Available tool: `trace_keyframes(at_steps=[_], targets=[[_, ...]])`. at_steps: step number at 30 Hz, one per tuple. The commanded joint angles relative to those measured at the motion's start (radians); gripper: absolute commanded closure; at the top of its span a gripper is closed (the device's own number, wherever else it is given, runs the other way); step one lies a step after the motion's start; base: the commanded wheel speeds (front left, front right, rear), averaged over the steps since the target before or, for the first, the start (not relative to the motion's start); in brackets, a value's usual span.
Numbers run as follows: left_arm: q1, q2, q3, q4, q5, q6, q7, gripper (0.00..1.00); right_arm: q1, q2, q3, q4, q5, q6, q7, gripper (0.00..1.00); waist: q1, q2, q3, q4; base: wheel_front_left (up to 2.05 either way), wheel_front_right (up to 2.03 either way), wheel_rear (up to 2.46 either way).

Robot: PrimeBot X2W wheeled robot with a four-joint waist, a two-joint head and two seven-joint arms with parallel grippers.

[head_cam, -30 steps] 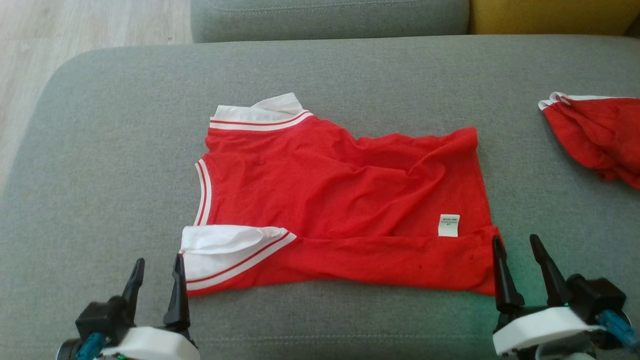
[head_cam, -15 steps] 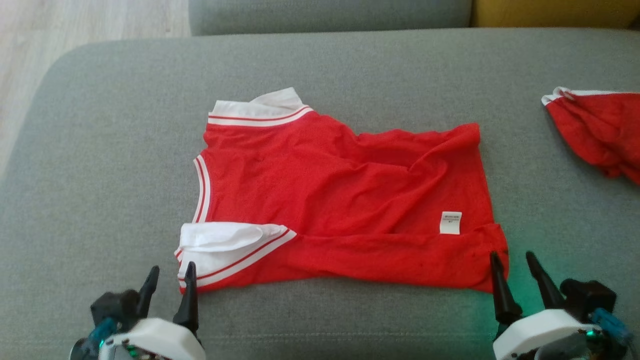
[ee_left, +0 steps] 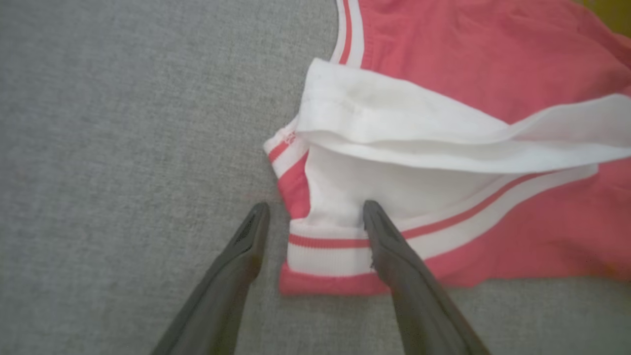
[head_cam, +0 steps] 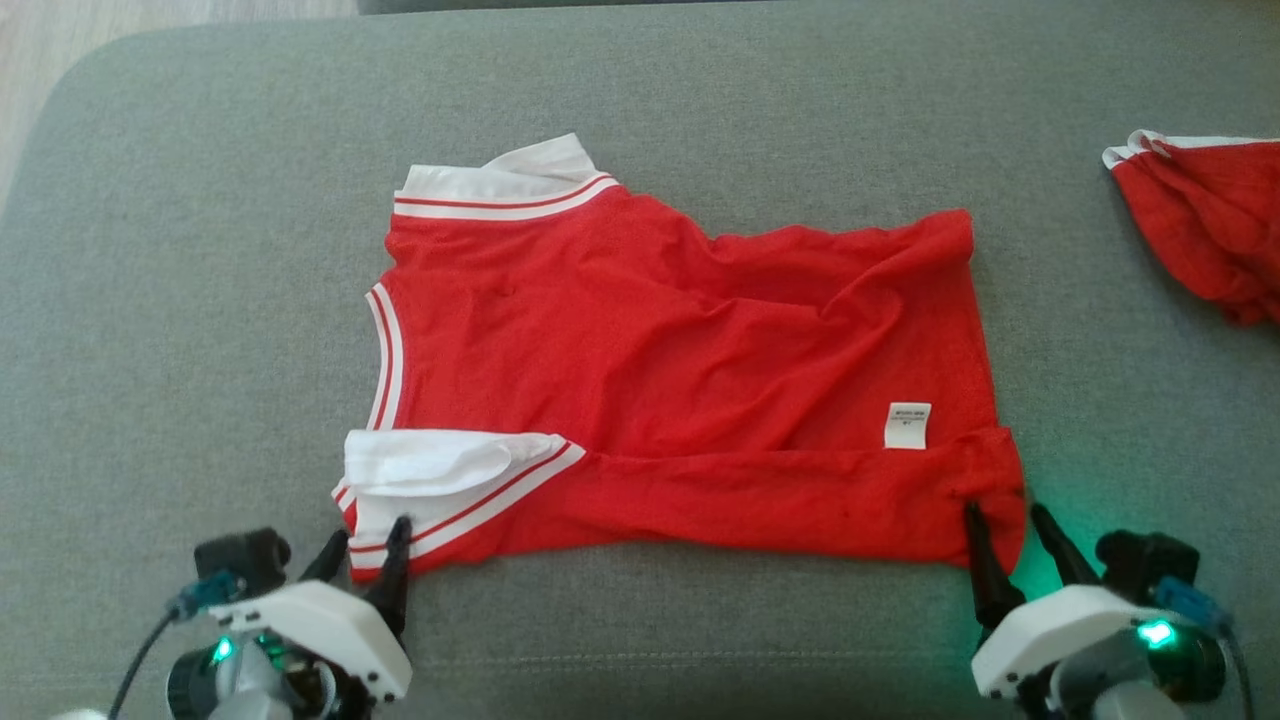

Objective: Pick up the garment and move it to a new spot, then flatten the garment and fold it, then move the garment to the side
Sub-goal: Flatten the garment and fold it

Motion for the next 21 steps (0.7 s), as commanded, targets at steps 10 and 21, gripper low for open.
trace_keyframes(at_steps=[10,21], targets=[[-0.054,0.010,0.001,0.031,-0.025,-0.044,0.017,1.00,-0.021,-0.009,0.035,-0.017,0.010,0.007,0.034,1.00,-0.0001,0.0000,-0.002,0.008,0.00,0.00,0.00],[0.026,0.035,0.005,-0.071,-0.029,-0.026,0.010,1.00,0.064,-0.009,0.007,-0.136,0.002,0.007,0.094,1.00,-0.0001,0.0000,-0.029,0.006,0.00,0.00,0.00]])
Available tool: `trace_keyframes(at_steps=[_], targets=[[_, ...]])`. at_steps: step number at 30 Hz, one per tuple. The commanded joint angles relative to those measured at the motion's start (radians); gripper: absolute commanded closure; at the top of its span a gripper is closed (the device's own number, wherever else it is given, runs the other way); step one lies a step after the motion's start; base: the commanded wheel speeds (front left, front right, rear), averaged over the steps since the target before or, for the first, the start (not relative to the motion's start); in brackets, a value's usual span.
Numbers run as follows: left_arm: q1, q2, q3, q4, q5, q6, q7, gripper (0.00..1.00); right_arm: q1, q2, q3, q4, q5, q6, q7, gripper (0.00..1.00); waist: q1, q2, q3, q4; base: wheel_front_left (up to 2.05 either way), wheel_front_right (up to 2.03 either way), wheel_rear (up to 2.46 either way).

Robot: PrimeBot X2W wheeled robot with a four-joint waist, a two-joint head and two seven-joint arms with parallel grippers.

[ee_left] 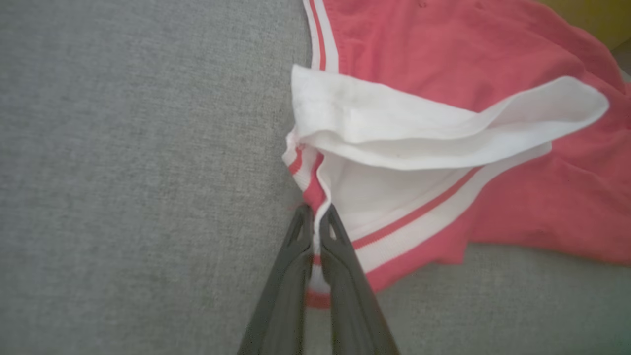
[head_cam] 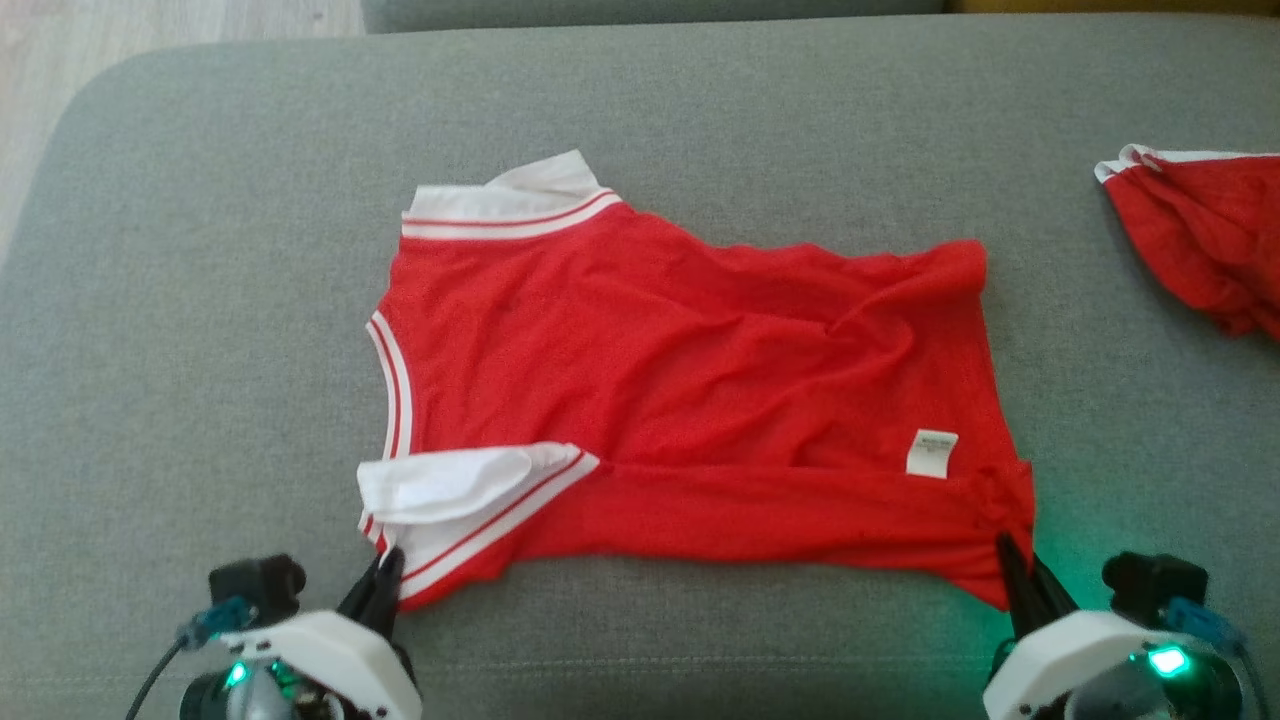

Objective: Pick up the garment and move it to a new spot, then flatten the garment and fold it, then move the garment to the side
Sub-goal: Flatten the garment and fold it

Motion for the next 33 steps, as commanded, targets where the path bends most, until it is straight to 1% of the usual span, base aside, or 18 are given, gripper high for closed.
trace_keyframes(at_steps=[1,8,9,10,11,13,15,20,24,26,29,33], targets=[[0.004,0.026,0.031,-0.051,-0.009,0.011,0.003,1.00,0.009,-0.009,0.012,-0.050,-0.004,0.007,0.009,1.00,0.0000,0.0000,-0.006,0.001,0.00,0.00,0.00],[0.078,0.049,0.042,-0.154,-0.011,0.050,0.036,1.00,0.070,-0.009,-0.009,-0.123,0.000,0.007,0.043,1.00,0.0000,0.0000,-0.020,0.003,0.00,0.00,0.00],[0.080,0.051,0.041,-0.161,-0.008,0.054,0.039,1.00,0.072,-0.009,-0.009,-0.131,0.002,0.007,0.042,0.81,0.0000,0.0000,-0.020,0.003,0.00,0.00,0.00],[0.079,0.051,0.040,-0.166,-0.007,0.058,0.041,0.44,0.072,-0.009,-0.009,-0.136,0.003,0.007,0.044,0.44,0.0000,0.0000,-0.019,0.003,0.00,0.00,0.00],[0.078,0.052,0.037,-0.170,-0.003,0.061,0.045,0.00,0.069,-0.009,-0.008,-0.142,0.002,0.007,0.040,0.00,0.0000,0.0000,-0.019,0.002,0.00,0.00,0.00],[0.068,0.053,0.035,-0.180,0.006,0.069,0.037,0.00,0.056,-0.009,-0.004,-0.160,-0.001,0.007,0.025,0.00,0.0000,0.0000,-0.017,0.001,0.00,0.00,0.00],[0.056,0.055,0.040,-0.193,0.020,0.081,0.014,0.00,0.034,-0.009,0.004,-0.195,-0.007,0.007,-0.014,0.00,0.0000,0.0000,-0.016,-0.002,0.00,0.00,0.00],[0.015,0.064,0.059,-0.257,0.073,0.120,-0.084,0.00,-0.020,-0.009,0.022,-0.292,-0.036,0.007,-0.115,0.00,0.0000,0.0000,-0.014,-0.005,0.00,0.00,0.00],[-0.028,0.072,0.065,-0.332,0.113,0.137,-0.153,0.00,-0.039,-0.009,0.039,-0.351,-0.054,0.007,-0.139,0.00,0.0000,0.0000,-0.012,0.000,0.00,0.00,0.00],[-0.051,0.076,0.063,-0.360,0.125,0.138,-0.171,0.00,-0.045,-0.009,0.044,-0.368,-0.058,0.007,-0.134,0.00,0.0000,0.0000,-0.006,0.004,0.00,0.00,0.00],[-0.089,0.080,0.056,-0.369,0.131,0.133,-0.170,0.00,-0.058,-0.009,0.052,-0.382,-0.061,0.007,-0.122,0.00,0.0000,0.0000,0.014,0.005,0.00,0.00,0.00],[-0.181,0.074,0.038,-0.346,0.123,0.108,-0.155,0.00,-0.086,-0.009,0.060,-0.395,-0.061,0.007,-0.111,0.00,0.0000,0.0000,0.064,0.006,0.00,0.00,0.00]])
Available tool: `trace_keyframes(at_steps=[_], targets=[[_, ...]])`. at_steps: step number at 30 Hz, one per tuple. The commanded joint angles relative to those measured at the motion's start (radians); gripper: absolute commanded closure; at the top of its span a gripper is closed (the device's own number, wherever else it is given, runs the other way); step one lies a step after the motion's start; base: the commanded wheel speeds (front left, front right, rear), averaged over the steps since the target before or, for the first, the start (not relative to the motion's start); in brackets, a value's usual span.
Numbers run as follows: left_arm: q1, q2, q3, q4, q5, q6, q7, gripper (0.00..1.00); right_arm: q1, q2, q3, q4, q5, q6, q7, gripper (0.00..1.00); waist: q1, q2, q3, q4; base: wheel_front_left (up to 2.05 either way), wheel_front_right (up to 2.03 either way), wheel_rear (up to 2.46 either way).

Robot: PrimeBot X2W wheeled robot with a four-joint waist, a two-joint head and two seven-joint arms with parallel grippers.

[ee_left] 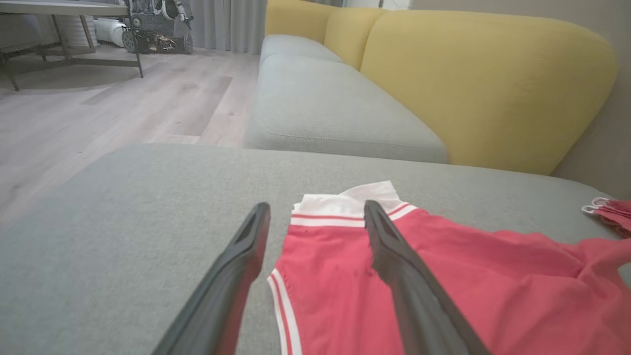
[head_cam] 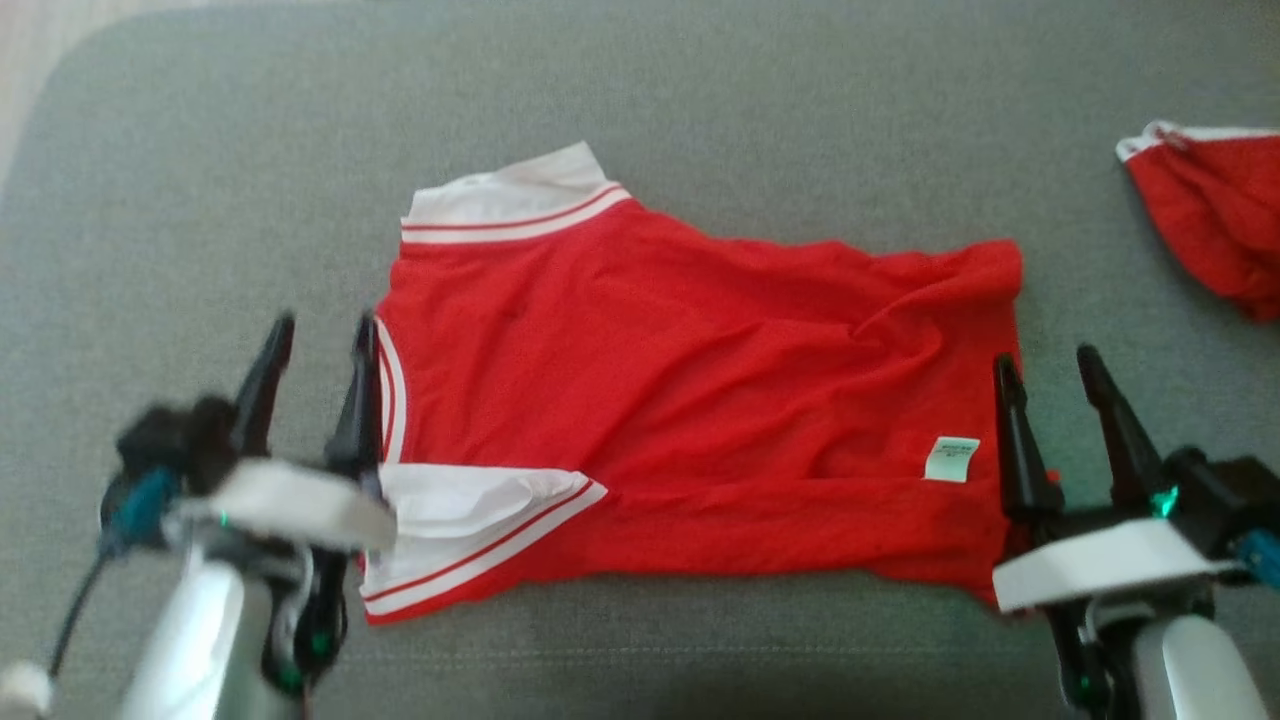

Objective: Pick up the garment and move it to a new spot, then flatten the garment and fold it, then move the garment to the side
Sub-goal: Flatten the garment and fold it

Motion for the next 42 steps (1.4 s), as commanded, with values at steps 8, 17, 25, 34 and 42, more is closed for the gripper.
trace_keyframes(at_steps=[8,17,25,34,42], targets=[[-0.385,0.022,0.038,0.167,-0.058,-0.091,0.043,0.00,-0.149,-0.009,0.072,-0.053,0.000,0.007,0.008,0.00,0.0000,0.0000,0.184,-0.040,0.00,0.00,0.00],[-0.653,0.041,0.017,0.521,-0.090,-0.163,0.031,0.00,-0.211,-0.009,0.101,-0.031,0.016,0.007,-0.014,0.00,0.0000,0.0000,0.293,-0.098,0.00,0.00,0.00],[-0.749,0.036,-0.021,0.825,-0.145,-0.181,0.198,0.00,-0.217,-0.009,0.091,-0.006,0.021,0.007,-0.021,0.00,0.0000,0.0000,0.301,-0.115,0.00,0.00,0.00],[-0.786,0.025,-0.098,0.874,-0.139,-0.188,0.147,1.00,-0.263,-0.009,0.013,0.013,-0.018,0.007,0.008,0.00,0.0000,0.0000,0.272,-0.096,0.00,0.00,0.00],[-0.809,0.028,-0.125,0.868,-0.133,-0.188,0.003,1.00,-0.304,-0.009,-0.041,0.041,-0.018,0.007,0.046,0.00,0.0000,0.0000,0.264,-0.091,0.00,0.00,0.00]])
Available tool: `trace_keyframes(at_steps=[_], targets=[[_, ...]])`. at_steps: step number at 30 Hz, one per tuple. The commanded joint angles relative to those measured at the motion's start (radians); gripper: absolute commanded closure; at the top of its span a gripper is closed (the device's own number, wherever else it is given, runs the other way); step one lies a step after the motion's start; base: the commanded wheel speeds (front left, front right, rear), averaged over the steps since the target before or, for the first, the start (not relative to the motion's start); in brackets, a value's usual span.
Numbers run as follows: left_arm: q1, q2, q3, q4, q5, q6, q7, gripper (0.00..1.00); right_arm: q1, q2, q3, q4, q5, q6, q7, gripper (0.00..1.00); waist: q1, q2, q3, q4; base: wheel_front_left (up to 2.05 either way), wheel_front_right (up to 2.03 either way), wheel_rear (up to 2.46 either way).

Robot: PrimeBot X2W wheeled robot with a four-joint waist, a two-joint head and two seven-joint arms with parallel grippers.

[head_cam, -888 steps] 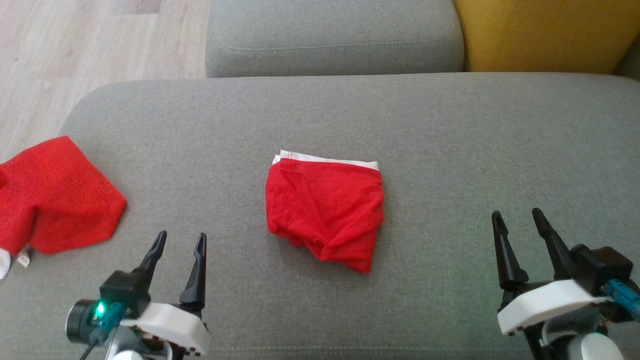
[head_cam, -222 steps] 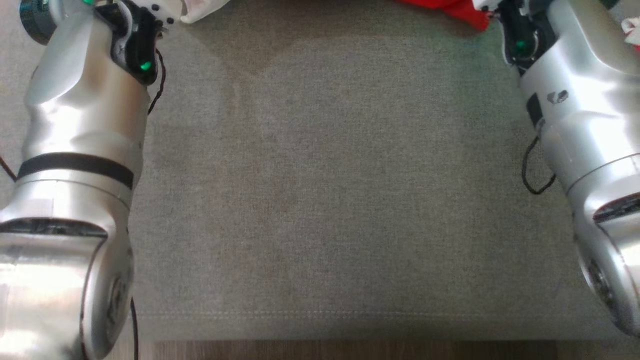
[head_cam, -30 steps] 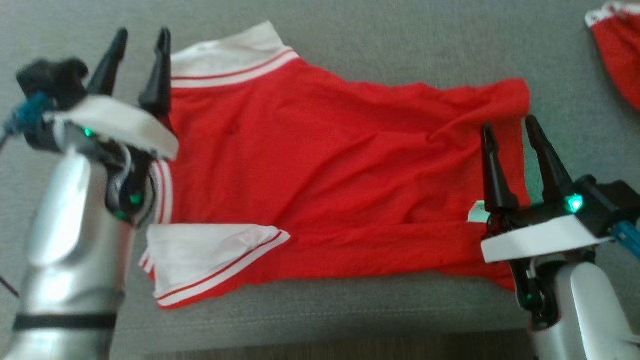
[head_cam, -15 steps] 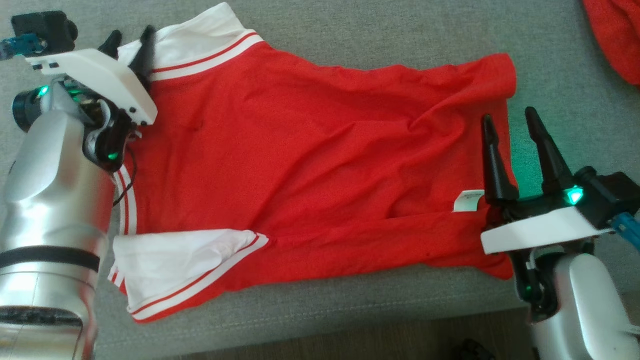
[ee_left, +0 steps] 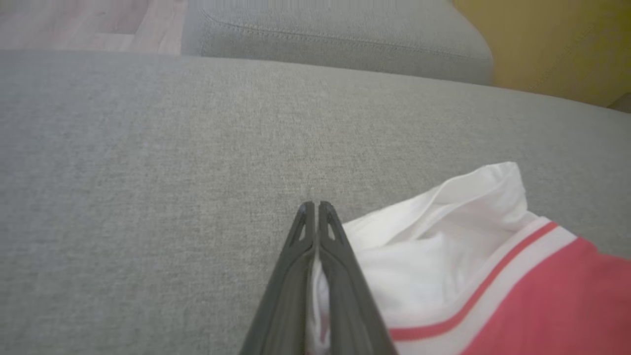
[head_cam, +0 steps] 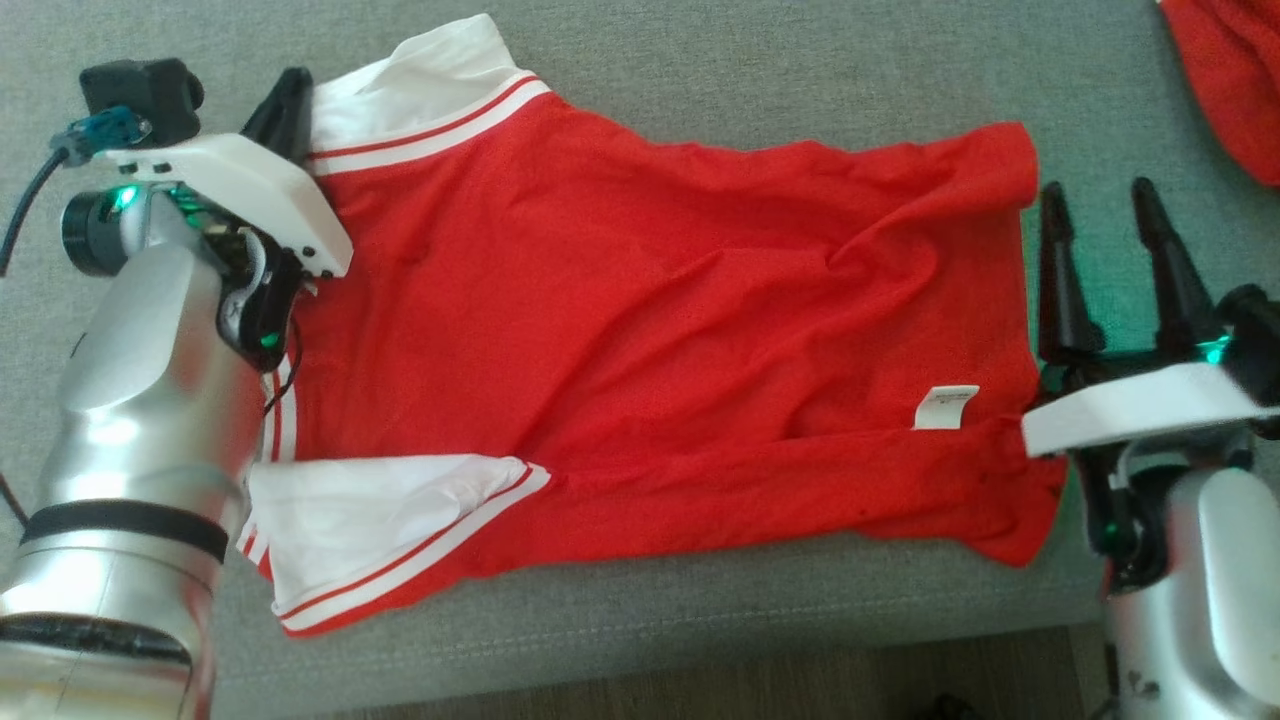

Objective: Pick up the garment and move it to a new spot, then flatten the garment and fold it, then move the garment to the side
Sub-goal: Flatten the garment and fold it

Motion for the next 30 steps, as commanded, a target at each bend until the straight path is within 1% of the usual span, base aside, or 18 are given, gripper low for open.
trace_keyframes(at_steps=[1,4,5,8,13,18,19,20,21,25,30], targets=[[-0.021,0.035,0.017,-0.025,0.008,-0.006,-0.037,1.00,-0.047,-0.006,-0.007,-0.008,-0.009,0.007,0.021,0.00,0.0000,0.0000,0.000,0.002,0.00,0.00,0.00],[-0.031,0.031,0.011,-0.029,0.011,-0.006,-0.080,1.00,-0.105,-0.018,-0.036,0.038,-0.028,0.007,0.067,0.00,0.0000,0.0000,0.000,0.012,0.00,0.00,0.00],[-0.031,0.031,0.011,-0.029,0.011,-0.006,-0.080,1.00,-0.105,-0.018,-0.036,0.038,-0.028,0.007,0.067,0.00,0.0000,0.0000,0.000,0.012,0.00,0.00,0.00],[-0.036,0.021,0.006,-0.039,0.015,-0.006,-0.111,1.00,-0.168,-0.053,-0.035,0.101,-0.022,0.007,0.124,0.00,0.0000,0.0000,-0.001,0.026,0.00,0.00,0.00],[-0.038,0.008,-0.002,-0.068,0.029,-0.006,-0.142,1.00,-0.257,-0.106,0.011,0.235,0.012,0.007,0.285,0.00,0.0000,0.0000,-0.002,0.048,0.00,0.00,0.00],[-0.030,-0.003,-0.001,-0.102,0.043,-0.006,-0.151,1.00,-0.300,-0.147,0.060,0.311,0.032,0.007,0.448,0.00,0.0000,0.0000,-0.001,0.067,0.00,0.00,0.00],[-0.029,-0.005,0.001,-0.108,0.045,-0.005,-0.151,1.00,-0.304,-0.154,0.063,0.318,0.033,0.007,0.472,0.06,0.0000,0.0000,-0.001,0.070,0.00,0.00,0.00],[-0.028,-0.006,0.005,-0.116,0.048,-0.004,-0.152,1.00,-0.307,-0.159,0.064,0.320,0.038,0.007,0.488,0.73,0.0000,0.0000,0.000,0.073,0.00,0.00,0.00],[-0.026,-0.006,0.009,-0.124,0.050,-0.003,-0.152,1.00,-0.312,-0.161,0.063,0.317,0.044,0.007,0.497,1.00,0.0000,0.0000,0.000,0.075,0.00,0.00,0.00],[-0.017,-0.006,0.025,-0.150,0.061,-0.002,-0.152,1.00,-0.335,-0.171,0.066,0.301,0.050,0.007,0.479,1.00,0.0000,0.0000,-0.002,0.078,0.00,0.00,0.00],[-0.010,-0.001,0.057,-0.201,0.082,0.006,-0.152,1.00,-0.385,-0.170,0.056,0.302,0.051,0.007,0.388,1.00,0.0000,0.0000,-0.006,0.080,0.00,0.00,0.00]])
